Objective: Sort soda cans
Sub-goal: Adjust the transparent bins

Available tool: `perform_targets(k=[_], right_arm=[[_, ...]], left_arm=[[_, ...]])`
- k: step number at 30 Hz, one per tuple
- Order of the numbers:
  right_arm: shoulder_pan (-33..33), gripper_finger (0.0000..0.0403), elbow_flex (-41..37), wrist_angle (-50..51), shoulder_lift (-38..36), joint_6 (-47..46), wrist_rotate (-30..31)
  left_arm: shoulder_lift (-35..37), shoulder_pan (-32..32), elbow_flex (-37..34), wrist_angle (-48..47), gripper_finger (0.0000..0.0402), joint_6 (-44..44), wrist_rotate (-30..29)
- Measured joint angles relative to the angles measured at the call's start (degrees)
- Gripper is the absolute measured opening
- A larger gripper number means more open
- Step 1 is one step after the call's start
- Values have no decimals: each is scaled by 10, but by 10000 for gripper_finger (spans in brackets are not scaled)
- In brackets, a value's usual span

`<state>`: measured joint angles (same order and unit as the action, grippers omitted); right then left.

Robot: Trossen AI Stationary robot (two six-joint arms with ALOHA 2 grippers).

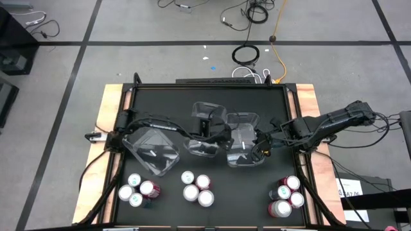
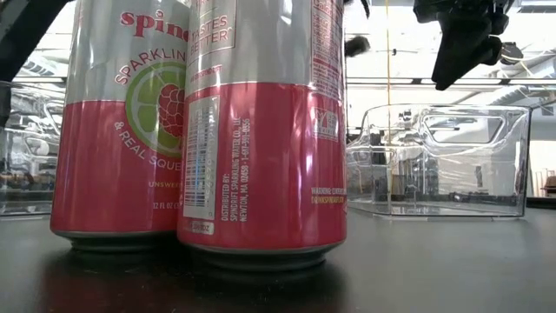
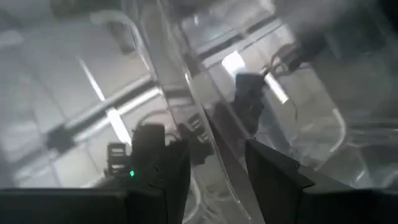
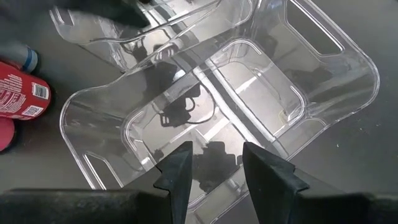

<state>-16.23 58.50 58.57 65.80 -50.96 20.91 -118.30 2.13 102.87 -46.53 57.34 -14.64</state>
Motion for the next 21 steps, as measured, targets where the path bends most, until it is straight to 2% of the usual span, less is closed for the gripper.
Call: perform_targets(k=[6,10,16,18,21], right_arm=[[0,132,0,-3,0,-28,0],[0,132,0,-8,0,-52,2],[0,132,0,-18,0,-85,6],[0,132,0,-24,0,-95,14],[0,132,0,-39,0,-99,31]], left_arm=[[75,-13,0,-91,162,-114,-24],[115,-18,1,-163,162,-91,-29],[166,-6,-9,-342,162,-74,-112],[192,0,-33,-387,162,-51,-121],[245,11,-94,-376,162,-14,-127]])
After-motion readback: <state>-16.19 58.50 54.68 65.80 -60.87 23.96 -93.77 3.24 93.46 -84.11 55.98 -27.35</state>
